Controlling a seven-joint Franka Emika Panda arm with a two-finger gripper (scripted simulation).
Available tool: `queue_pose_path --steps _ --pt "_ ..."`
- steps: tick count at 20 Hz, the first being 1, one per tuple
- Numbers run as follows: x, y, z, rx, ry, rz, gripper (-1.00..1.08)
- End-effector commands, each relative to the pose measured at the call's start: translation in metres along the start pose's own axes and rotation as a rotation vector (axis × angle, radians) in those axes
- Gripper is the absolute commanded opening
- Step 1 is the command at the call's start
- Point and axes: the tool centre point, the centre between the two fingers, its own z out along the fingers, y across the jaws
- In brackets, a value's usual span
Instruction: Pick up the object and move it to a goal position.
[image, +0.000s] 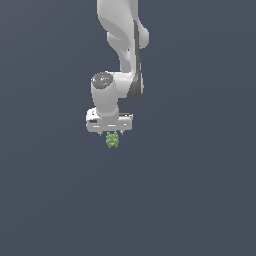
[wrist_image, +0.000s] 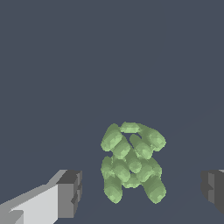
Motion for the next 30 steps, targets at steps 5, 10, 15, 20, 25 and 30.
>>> queue_pose_path --steps 5,10,15,20,25,30 --pt "-0.002 0.0 0.024 0.0 -0.001 -0.001 1.0" --pt "-0.002 0.0 0.044 0.0 -0.001 -0.002 1.0" --pt "-0.002 0.0 0.049 0.0 -0.001 -0.002 -1.0" --pt "-0.002 0.0 0.049 0.0 -0.001 -0.002 -1.0" --pt "-0.002 0.001 0.047 0.0 0.001 -0.002 -1.0" --pt "-0.001 -0.003 0.041 0.0 0.001 -0.002 -1.0"
